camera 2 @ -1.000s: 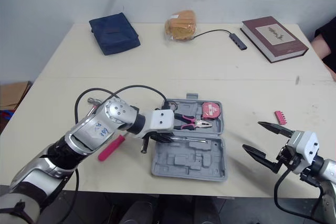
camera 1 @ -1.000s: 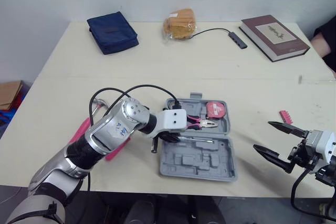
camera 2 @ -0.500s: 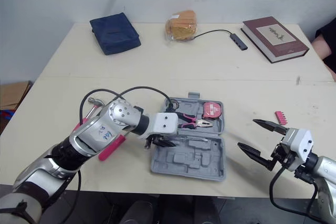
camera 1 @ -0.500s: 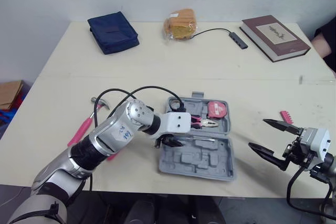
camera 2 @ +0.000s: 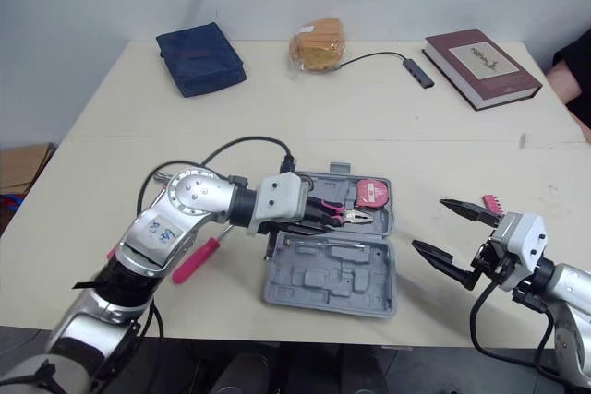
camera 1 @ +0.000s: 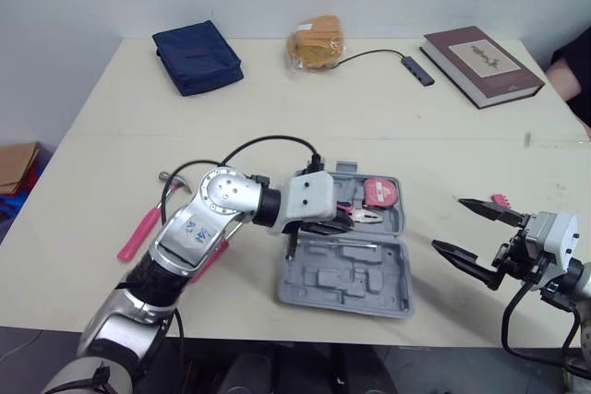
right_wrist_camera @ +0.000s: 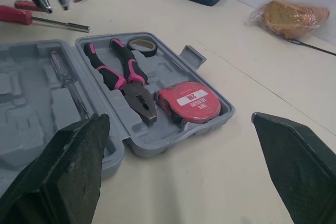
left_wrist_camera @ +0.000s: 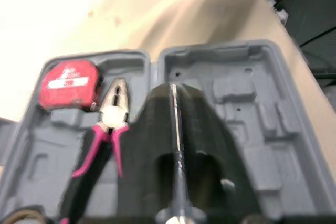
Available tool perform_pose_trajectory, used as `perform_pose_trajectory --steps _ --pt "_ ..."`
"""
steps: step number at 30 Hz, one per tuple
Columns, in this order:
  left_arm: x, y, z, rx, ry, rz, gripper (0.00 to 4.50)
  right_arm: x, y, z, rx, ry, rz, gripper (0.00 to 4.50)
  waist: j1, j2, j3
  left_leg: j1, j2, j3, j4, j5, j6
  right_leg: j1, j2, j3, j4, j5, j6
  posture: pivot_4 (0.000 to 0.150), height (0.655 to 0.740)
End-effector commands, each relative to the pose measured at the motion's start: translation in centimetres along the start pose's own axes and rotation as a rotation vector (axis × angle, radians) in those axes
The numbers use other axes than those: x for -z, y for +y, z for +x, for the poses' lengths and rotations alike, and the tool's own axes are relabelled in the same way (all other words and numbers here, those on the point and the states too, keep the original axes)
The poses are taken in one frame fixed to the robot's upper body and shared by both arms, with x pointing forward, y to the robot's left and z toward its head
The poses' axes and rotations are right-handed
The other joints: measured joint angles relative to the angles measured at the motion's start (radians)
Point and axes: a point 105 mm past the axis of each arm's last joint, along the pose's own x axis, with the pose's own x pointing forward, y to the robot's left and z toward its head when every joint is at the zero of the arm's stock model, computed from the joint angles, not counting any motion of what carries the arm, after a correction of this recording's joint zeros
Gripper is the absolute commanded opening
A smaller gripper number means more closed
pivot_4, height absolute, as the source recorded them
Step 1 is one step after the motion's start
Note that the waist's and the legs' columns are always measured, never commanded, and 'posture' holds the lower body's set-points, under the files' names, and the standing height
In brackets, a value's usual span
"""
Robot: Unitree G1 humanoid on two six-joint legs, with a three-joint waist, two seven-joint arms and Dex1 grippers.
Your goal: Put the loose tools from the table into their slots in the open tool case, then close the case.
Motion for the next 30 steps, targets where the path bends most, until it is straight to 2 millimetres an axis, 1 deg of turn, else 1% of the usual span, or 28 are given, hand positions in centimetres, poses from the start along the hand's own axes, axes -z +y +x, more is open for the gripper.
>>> perform_pose_trajectory --steps 1,2,4,6,9,13,16,19,21,25,27,29,30 --pt "0.4 0.2 0.0 -0.033 -0.083 -0.052 0.02 -0.8 0.1 0.0 0.010 -0.031 -0.018 4.50 0.001 0.000 0.000 0.000 0.000 0.000 0.000 0.000 0.000 0.000 0.000 0.000 0.000 0.000 0.000 0.150 0.7400" --pt "0.7 0.2 0.1 -0.038 -0.088 -0.064 0.02 -0.8 0.1 0.0 0.010 -0.031 -0.018 4.50 0.001 0.000 0.000 0.000 0.000 0.000 0.000 0.000 0.000 0.000 0.000 0.000 0.000 0.000 0.000 0.150 0.7400" --pt "2.1 0.0 0.7 -0.045 -0.067 -0.090 0.02 -0.8 0.2 -0.1 0.015 -0.030 -0.016 4.50 0.001 0.000 0.000 0.000 -0.001 0.000 0.001 0.000 0.000 0.000 0.000 0.000 0.000 0.000 0.000 0.150 0.7400" --pt "3.5 -0.2 1.1 -0.049 -0.026 -0.079 0.02 -0.8 0.3 -0.2 0.022 -0.028 -0.015 4.50 0.003 0.000 0.000 0.000 -0.001 0.000 0.001 0.000 0.000 0.000 0.000 0.000 0.000 0.000 0.000 0.150 0.7400" --pt "4.4 -0.3 1.2 -0.051 -0.011 -0.074 0.02 -0.8 0.4 -0.4 0.030 -0.025 -0.014 4.50 0.003 0.000 0.000 0.000 -0.001 0.000 0.001 0.000 0.000 0.000 0.000 0.000 0.000 0.000 0.000 0.150 0.7400" --pt "5.0 -0.7 1.9 -0.028 0.009 -0.062 0.02 -0.7 0.3 -0.7 0.039 -0.016 -0.014 4.50 0.002 0.000 0.000 0.000 -0.001 0.000 0.001 0.000 0.000 0.000 0.000 0.000 0.000 0.000 0.000 0.150 0.7400" --pt "6.3 -1.0 2.2 -0.027 0.071 -0.073 0.02 -0.7 0.5 -0.7 0.040 -0.014 -0.013 4.50 0.002 0.000 0.000 0.000 -0.001 0.000 0.001 0.000 0.000 0.000 0.000 0.000 0.000 0.000 0.000 0.150 0.7400" --pt "7.4 -0.6 2.4 -0.073 0.118 -0.100 0.02 -0.6 0.5 -0.7 0.044 -0.012 -0.016 4.50 0.003 0.000 -0.001 0.001 -0.001 0.000 0.000 0.000 0.000 0.001 0.000 0.000 0.000 0.000 0.000 0.150 0.7400" --pt "7.4 -0.6 2.6 -0.082 0.114 -0.124 0.02 -0.5 0.5 -0.9 0.052 -0.011 -0.015 4.50 0.002 0.000 -0.002 0.002 -0.001 0.001 0.001 0.000 0.001 0.002 0.000 0.000 0.001 0.000 0.001 0.150 0.7400" --pt "6.7 -0.9 2.8 -0.071 0.070 -0.156 0.02 -0.3 0.7 -1.2 0.053 -0.004 -0.008 4.50 0.002 0.000 -0.005 0.002 -0.001 0.001 0.001 0.000 0.001 0.002 0.000 0.000 0.001 0.000 0.001 0.150 0.7400" --pt "5.6 -1.6 2.7 -0.021 0.010 -0.126 0.02 -0.3 0.8 -1.3 0.056 -0.001 -0.004 4.50 0.002 0.000 -0.005 0.002 -0.001 0.001 0.001 0.000 0.001 0.002 0.000 0.001 0.000 0.000 0.001 0.150 0.7400" --pt "4.4 -1.6 2.4 -0.023 -0.058 -0.122 0.02 -0.3 0.8 -1.3 0.058 0.000 -0.004 4.50 0.000 0.000 -0.005 0.002 -0.001 0.001 0.000 0.000 0.001 0.002 0.000 0.001 0.000 0.000 0.001 0.150 0.7400" --pt "4.1 -1.5 2.4 -0.030 -0.075 -0.122 0.02 -0.3 0.7 -1.3 0.059 0.000 -0.004 4.50 -0.001 0.000 -0.005 0.002 0.000 0.001 0.000 0.000 0.001 0.002 0.000 0.001 0.000 0.000 0.001 0.150 0.7400"
